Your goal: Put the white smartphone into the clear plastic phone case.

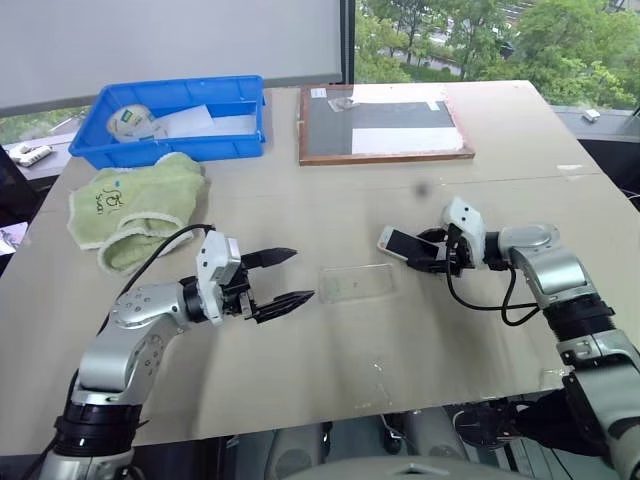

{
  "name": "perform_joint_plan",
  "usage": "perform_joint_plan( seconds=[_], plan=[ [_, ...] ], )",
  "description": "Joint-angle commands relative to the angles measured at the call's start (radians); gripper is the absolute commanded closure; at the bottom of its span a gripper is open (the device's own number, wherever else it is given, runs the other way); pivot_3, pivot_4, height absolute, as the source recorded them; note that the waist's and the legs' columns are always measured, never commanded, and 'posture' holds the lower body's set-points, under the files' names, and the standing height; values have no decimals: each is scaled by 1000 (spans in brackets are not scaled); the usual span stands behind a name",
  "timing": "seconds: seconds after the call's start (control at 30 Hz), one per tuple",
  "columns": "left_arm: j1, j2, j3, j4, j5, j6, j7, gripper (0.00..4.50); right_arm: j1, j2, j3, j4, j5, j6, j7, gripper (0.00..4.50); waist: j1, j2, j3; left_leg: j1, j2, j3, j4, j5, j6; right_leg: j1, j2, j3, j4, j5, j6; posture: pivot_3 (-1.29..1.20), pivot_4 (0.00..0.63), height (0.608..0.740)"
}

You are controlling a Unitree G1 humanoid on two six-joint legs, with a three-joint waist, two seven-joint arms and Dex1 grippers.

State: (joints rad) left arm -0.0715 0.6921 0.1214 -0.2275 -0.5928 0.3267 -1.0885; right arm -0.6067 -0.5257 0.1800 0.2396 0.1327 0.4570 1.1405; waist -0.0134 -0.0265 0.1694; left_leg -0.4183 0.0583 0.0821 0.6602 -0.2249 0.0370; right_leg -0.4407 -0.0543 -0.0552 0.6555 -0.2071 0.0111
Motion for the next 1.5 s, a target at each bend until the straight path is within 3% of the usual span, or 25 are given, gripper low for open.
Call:
perform_joint_plan(
  seconds=[0.03, 0.1, 0.27, 0.3, 0.5, 0.77, 1.27, 1.4, 1.5],
  plan=[
    [-8, -4, 16, -31, -16, -6, 1, 38, -3, 1, -34, -114, 67, 63, -4, 1584, 1, 1, 1, 0, 0, 0, 0, 0, 0, -1, 0, 0, 0, 0, 0, 0, 150, 740],
    [-14, -4, 14, -27, -14, -6, 0, 38, -7, 1, -35, -142, 81, 80, -15, 1729, 1, 1, 1, -1, -1, 0, 0, 0, 0, -1, 0, 0, 0, 0, 0, 0, 150, 740],
    [-19, 4, 14, -17, -4, -8, -7, 38, -16, -7, 16, -278, 103, 149, -17, 4134, 2, 1, 1, -1, -1, 1, 0, 0, 0, -1, 0, 0, 0, 0, 0, 0, 150, 740],
    [-19, 5, 14, -16, -2, -8, -7, 38, -17, -4, 34, -298, 96, 158, -22, 4437, 1, 1, 1, -2, -1, 1, 0, 0, 0, -2, 0, 0, 0, 0, 0, 0, 150, 740],
    [-19, 8, 13, -18, 5, -8, -3, 38, -36, -6, 66, -238, 31, 105, -80, 4437, 3, 1, 1, -2, -1, 1, 0, 0, 0, -2, 0, 0, 0, 0, 0, 0, 150, 740],
    [-14, 10, 13, -22, 10, -13, -4, 38, -46, -43, 88, -136, 0, 98, -68, 727, 3, 1, 1, -8, -2, 0, 0, 0, 0, -7, 0, 0, -1, 0, 0, 0, 150, 740],
    [-8, 10, 14, -32, 17, -12, 2, 38, -136, -31, 162, 143, -80, -7, 0, 727, 0, 1, 1, -9, -2, -1, 7, 0, 0, -6, 2, -1, 2, 0, 0, 0, 150, 740],
    [-3, 9, 16, -37, 17, -12, 7, 38, -150, -23, 165, 187, -85, -40, 14, 1530, 0, 0, 1, -8, -1, -1, 9, 0, 0, -5, 1, 0, 3, 0, 0, 0, 150, 740],
    [6, 10, 19, -42, 16, -13, 9, 38, -148, -26, 157, 182, -87, -67, 14, 1534, -1, 0, 1, -8, -1, -1, 9, 0, 0, -5, 1, 0, 4, 0, 0, 0, 150, 740]
  ],
)
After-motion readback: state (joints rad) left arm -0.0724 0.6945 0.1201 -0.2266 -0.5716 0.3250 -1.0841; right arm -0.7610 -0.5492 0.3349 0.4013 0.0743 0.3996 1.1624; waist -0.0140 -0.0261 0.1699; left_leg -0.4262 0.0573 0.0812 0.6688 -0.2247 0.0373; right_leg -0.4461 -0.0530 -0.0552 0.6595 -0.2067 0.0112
